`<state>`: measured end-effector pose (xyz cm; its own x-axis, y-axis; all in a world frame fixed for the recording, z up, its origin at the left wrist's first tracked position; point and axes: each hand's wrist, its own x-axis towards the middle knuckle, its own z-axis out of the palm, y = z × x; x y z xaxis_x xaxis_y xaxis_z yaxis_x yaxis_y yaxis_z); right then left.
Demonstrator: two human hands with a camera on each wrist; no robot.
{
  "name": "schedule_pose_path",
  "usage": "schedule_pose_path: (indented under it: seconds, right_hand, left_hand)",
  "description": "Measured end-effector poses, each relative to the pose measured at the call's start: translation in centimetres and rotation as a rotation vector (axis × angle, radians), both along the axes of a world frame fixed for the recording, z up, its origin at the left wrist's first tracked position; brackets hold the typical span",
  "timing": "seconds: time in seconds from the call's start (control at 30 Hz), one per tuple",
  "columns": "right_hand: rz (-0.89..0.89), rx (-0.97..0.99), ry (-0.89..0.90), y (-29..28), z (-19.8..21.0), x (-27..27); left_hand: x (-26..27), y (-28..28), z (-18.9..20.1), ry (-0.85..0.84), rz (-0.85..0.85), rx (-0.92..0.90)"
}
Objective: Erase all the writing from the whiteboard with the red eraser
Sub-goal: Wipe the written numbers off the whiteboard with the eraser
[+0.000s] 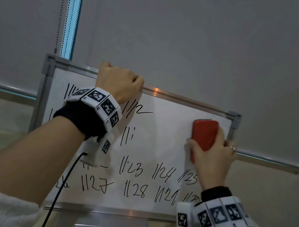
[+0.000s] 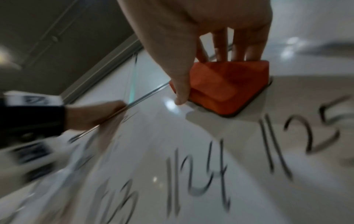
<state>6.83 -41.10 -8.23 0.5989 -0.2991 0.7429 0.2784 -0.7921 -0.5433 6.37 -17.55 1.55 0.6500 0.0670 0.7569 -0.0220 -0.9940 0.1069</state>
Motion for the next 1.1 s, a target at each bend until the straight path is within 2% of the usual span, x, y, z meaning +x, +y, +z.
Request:
schedule_pose_path:
  seconds: [0.1, 0.17, 0.33, 0.43, 0.5, 0.57, 0.67, 0.8, 0.87, 0.97, 1.03, 1.1]
  right_hand:
    - [0.064, -0.265, -0.016, 1.9, -1.6, -1.1]
    - [0.102, -0.307, 0.004, 1.0, -1.7, -0.7]
    - [0.062, 0.058, 0.023, -4.0, -0.8, 1.2]
    - [-0.004, 0.103, 0.079, -2.6, -0.9, 0.6]
    - [-0.003, 0.085, 0.055, -0.2, -1.0, -0.2]
    - [0.063, -0.043, 0.016, 3.0, -1.3, -1.0]
    - [0.156, -0.343, -0.062, 7.3, -1.6, -2.1]
    - [0.182, -0.503, -0.191, 6.7, -1.1, -1.7]
    - [0.113, -0.386, -0.193, 3.5, -0.8, -0.5]
    - [0.047, -0.031, -0.086, -2.3, -0.4, 1.4]
    - [0.064, 0.004, -0.077, -4.3, -0.6, 1.9]
    - [0.094, -0.122, -0.107, -4.3, -1.4, 1.6]
  left_hand:
    - [0.0, 0.1, 0.1, 0.005, -0.002, 0.001]
    - [0.1, 0.2, 0.1, 0.017, -0.010, 0.002]
    - [0.1, 0.3, 0.2, 0.029, -0.030, -0.006]
    - [0.2, 0.2, 0.3, 0.043, -0.034, -0.011]
    - [0.1, 0.2, 0.3, 0.045, -0.031, -0.011]
    - [0.0, 0.2, 0.3, 0.040, -0.027, -0.015]
    - [-0.1, 0.1, 0.3, 0.032, -0.039, -0.007]
    - [-0.5, 0.2, 0.1, 0.008, -0.031, 0.009]
    - [-0.7, 0.0, 0.1, 0.002, -0.018, 0.015]
    - [-0.7, -0.1, 0.1, -0.001, -0.022, 0.007]
    - [-0.6, 0.0, 0.0, -0.001, -0.023, 0.004]
    - [-0.5, 0.0, -0.1, -0.008, -0.029, 0.001]
